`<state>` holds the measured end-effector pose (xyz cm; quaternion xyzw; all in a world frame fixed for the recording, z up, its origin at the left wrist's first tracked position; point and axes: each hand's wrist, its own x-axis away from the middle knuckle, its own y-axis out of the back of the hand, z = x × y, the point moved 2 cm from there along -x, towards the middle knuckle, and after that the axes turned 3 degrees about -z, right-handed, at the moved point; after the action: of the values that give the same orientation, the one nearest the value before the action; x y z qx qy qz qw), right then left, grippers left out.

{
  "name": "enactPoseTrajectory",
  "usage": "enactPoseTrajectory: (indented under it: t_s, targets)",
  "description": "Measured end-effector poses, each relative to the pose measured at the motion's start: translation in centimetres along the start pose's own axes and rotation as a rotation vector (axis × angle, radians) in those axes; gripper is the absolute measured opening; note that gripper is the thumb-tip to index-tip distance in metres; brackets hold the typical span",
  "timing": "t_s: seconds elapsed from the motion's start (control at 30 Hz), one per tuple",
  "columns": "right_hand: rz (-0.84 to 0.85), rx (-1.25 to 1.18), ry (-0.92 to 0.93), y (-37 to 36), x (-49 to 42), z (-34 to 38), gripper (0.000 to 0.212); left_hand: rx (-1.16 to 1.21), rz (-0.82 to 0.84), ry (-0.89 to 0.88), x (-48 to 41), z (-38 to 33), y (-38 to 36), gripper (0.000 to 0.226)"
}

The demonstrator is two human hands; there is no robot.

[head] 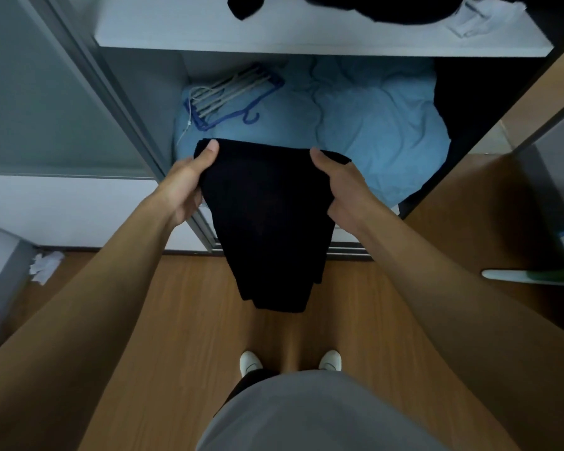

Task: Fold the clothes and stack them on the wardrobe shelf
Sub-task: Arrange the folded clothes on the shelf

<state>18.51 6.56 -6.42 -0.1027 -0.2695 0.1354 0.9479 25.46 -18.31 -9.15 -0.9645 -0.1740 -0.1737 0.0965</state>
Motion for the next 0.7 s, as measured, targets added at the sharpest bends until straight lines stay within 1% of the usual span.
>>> enactPoseTrajectory:
  t_s: [0.07, 0.1, 0.17, 0.23, 0.3, 0.33, 0.4, 0.43, 0.53, 0.63, 0.7]
  targets:
    - [0.034, -0.130, -0.049, -0.6, 0.2, 0.2, 0.053, -0.076, 0.099, 0.016, 0.3, 0.9, 0.3, 0.053]
    - [0.085, -0.167, -0.075, -0.8, 0.3, 0.5, 0.051, -0.092, 0.102, 0.005, 0.4, 1.2, 0.2, 0.049]
    - [0.182, -0.160, -0.111, -0.7, 0.8, 0.8, 0.048, -0.086, 0.004, -0.051, 0.5, 1.2, -0.5, 0.031]
    - [0.176, -0.048, -0.091, -0.2, 0.9, 0.8, 0.047, -0.063, -0.093, -0.098, 0.2, 0.8, -1.2, 0.014]
    - [0.123, -0.010, -0.061, 0.5, 0.8, 0.6, 0.050, -0.028, -0.162, -0.125, -0.2, 0.4, -1.8, 0.013]
    - [0.105, -0.027, -0.047, 0.7, 0.7, 0.5, 0.050, -0.014, -0.220, -0.137, -0.3, 0.2, -2.0, 0.017]
    - [0.077, -0.066, -0.031, 1.0, 0.7, 0.3, 0.051, -0.043, -0.349, -0.161, -0.1, 0.1, -2.0, 0.037]
    - [0.066, -0.084, -0.028, 1.0, 0.7, 0.2, 0.051, -0.097, -0.386, -0.179, 0.1, 0.1, -2.0, 0.040]
    - [0.069, -0.139, -0.019, 0.9, 0.9, 0.1, 0.048, -0.269, -0.368, -0.252, 0.8, 0.3, -2.3, 0.040]
    - [0.130, -0.184, -0.018, 0.8, 1.3, 0.7, 0.042, -0.249, -0.410, -0.368, 1.1, 0.0, -3.2, 0.032]
    - [0.195, -0.202, -0.014, 0.8, 1.4, 1.1, 0.039, -0.248, -0.417, -0.379, 0.9, -0.4, -3.6, 0.032]
